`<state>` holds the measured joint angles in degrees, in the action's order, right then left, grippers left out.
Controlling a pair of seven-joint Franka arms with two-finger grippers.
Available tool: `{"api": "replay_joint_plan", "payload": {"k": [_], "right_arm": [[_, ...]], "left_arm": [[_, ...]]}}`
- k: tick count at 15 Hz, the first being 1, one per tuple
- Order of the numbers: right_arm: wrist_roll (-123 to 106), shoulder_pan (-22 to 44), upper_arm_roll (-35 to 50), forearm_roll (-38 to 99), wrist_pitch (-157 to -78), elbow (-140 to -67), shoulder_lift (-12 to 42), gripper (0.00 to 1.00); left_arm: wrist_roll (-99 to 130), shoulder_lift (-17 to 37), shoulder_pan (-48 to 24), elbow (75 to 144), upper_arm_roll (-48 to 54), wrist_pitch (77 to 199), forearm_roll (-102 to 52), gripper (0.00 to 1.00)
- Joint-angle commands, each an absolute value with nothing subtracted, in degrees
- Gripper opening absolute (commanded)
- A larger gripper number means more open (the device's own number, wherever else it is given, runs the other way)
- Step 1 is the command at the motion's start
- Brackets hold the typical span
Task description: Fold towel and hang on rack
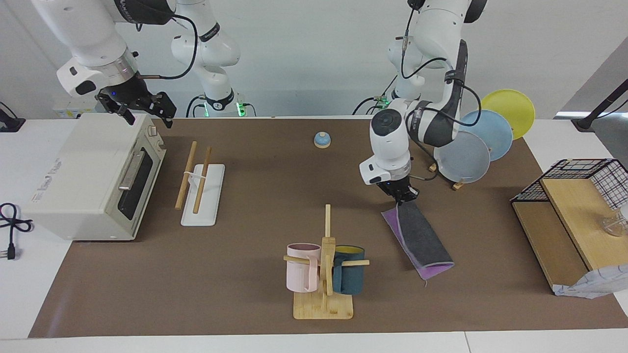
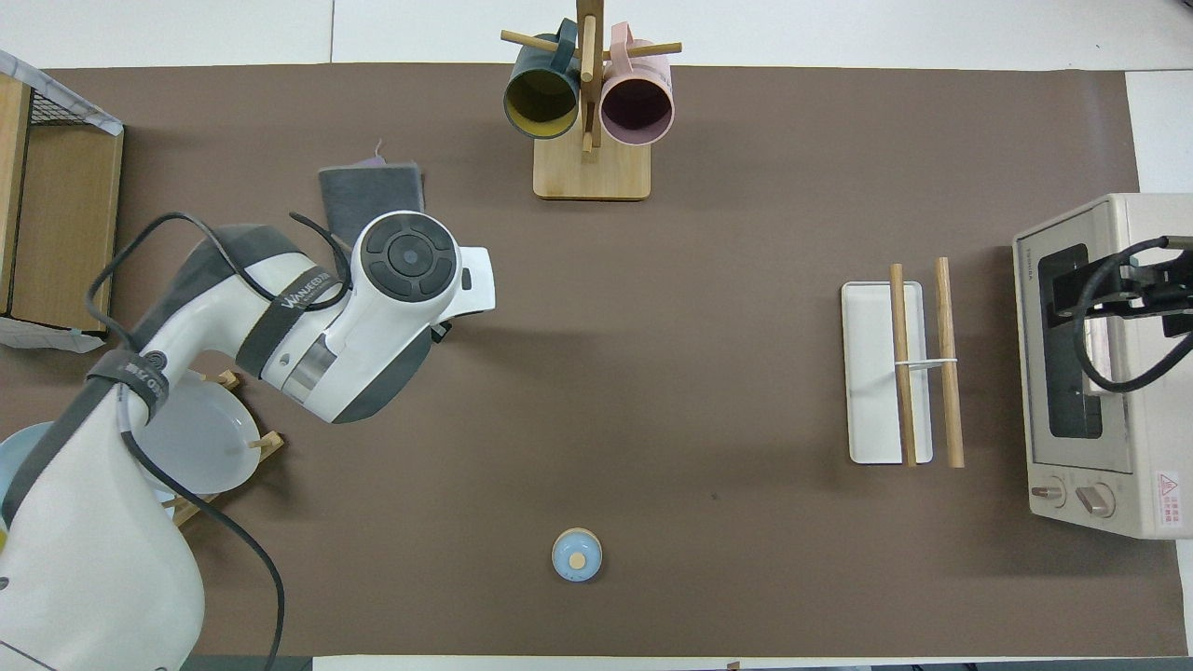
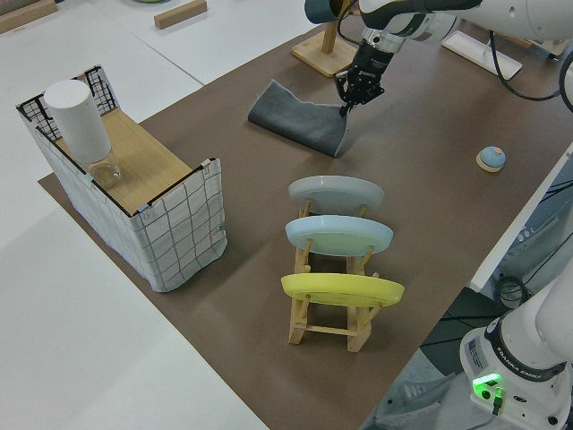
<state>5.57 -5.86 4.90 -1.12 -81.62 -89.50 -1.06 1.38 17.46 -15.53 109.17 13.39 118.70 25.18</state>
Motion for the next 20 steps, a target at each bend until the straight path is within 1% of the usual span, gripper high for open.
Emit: {"api": "replay_joint_plan", "payload": {"k": [1, 3, 4, 5, 6, 9, 12, 15, 17, 19, 20], "right_arm": [[4.1, -6.5, 5.2, 0.1, -81.7, -89.9, -1.6, 1.00], [4.1, -6.5, 5.1, 0.1, -81.7, -89.9, -1.6, 1.00], [4.1, -6.5, 5.1, 0.1, -81.7, -89.9, -1.6, 1.00], [4.1, -6.5, 5.1, 0.1, -81.7, -89.9, -1.6, 1.00], [4.1, -6.5, 5.2, 0.1, -81.7, -89.9, -1.6, 1.00], [4.1, -6.5, 5.1, 0.1, -81.7, -89.9, -1.6, 1.00], [4.1, -6.5, 5.2, 0.1, -81.7, -89.9, -1.6, 1.00], [4.1, -6.5, 5.1, 0.1, -81.7, -89.9, -1.6, 1.00], [4.1, -6.5, 5.1, 0.1, -81.7, -89.9, -1.6, 1.00], [4.1, -6.5, 5.2, 0.1, -81.7, -89.8, -1.6, 1.00], [4.1, -6.4, 5.2, 0.1, -81.7, -89.8, -1.6, 1.00]], "left_arm": [[4.2, 17.3, -14.7, 111.1, 12.3, 121.4, 26.0, 0.00], [6.4, 17.4, -14.7, 110.9, 12.3, 121.4, 23.2, 0.00], [6.6, 17.4, -14.7, 110.7, 12.3, 121.4, 20.9, 0.05], [6.5, 17.1, -14.6, 110.8, 12.3, 121.4, 19.7, 0.83], [6.4, 16.5, -14.0, 110.7, 12.3, 120.9, 19.3, 1.00], [4.9, 14.3, -10.8, 110.1, 12.3, 120.4, 12.5, 1.00], [0.1, 14.4, -5.6, 108.5, 12.3, 121.5, 4.5, 1.00], [-7.8, 14.2, 1.3, 111.4, 12.3, 126.5, -5.9, 1.00], [-11.1, 14.4, 3.2, 113.7, 12.3, 129.9, -11.1, 1.00], [-11.6, 15.8, 3.3, 115.7, 12.3, 134.4, -15.3, 1.00], [-11.6, 17.0, 3.2, 115.8, 12.3, 135.8, -16.8, 0.94]]}}
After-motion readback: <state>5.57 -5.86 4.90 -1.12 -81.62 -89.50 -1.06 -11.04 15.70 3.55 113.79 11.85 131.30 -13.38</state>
